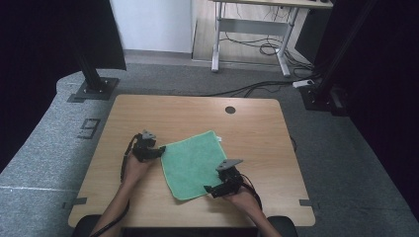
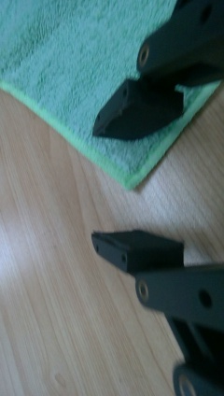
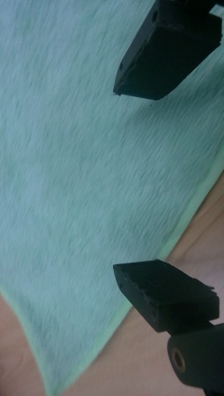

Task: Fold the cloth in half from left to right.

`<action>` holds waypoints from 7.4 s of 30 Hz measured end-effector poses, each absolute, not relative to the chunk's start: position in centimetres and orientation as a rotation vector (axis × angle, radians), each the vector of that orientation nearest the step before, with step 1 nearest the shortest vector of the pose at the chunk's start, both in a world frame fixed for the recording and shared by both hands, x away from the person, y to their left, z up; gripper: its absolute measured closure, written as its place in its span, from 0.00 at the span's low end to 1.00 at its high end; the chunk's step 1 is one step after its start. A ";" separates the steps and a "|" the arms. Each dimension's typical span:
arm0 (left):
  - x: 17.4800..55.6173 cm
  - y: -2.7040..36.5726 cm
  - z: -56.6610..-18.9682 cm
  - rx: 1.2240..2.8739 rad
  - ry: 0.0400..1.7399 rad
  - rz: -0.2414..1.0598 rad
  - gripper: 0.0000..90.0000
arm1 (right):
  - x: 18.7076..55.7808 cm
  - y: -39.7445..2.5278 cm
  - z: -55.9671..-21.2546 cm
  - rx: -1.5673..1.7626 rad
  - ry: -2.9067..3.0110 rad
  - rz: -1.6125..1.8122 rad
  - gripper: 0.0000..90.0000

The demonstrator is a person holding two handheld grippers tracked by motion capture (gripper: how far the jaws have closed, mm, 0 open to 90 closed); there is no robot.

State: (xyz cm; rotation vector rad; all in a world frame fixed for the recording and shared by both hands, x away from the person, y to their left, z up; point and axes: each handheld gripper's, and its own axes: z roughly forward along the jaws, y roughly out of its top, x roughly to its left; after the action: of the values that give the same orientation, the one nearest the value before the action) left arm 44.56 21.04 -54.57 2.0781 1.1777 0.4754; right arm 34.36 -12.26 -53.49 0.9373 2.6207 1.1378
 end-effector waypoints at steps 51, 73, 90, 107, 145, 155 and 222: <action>44.1 21.0 -54.0 2.087 1.167 0.387 0.94 | 30.9 -1.9 -51.9 0.488 2.827 1.135 0.97; 45.4 20.8 -49.6 2.004 1.147 0.287 0.93 | 30.5 -4.5 -49.3 0.499 2.729 1.245 0.97; 48.1 14.6 -49.8 2.082 1.018 0.378 0.96 | 32.1 -10.1 -50.5 0.694 2.654 1.160 0.97; 50.0 10.3 -50.3 2.118 0.960 0.380 0.99 | 32.9 -13.4 -50.7 0.797 2.611 1.164 0.97; 51.7 8.3 -51.4 2.110 1.023 0.377 0.58 | 34.5 -15.7 -52.0 0.897 2.618 1.098 0.90; 51.0 9.3 -49.6 2.085 0.999 0.398 0.40 | 34.7 -16.5 -50.5 0.910 2.551 1.142 0.73; 38.5 14.1 -53.6 2.163 0.936 0.318 0.18 | 45.7 -12.4 -51.6 1.079 2.438 1.083 0.85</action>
State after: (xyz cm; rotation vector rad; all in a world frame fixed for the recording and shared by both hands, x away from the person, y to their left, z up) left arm 38.48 14.11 -53.63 2.1630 0.9357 0.3177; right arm 45.69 -12.41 -51.56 1.0792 2.4378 1.0830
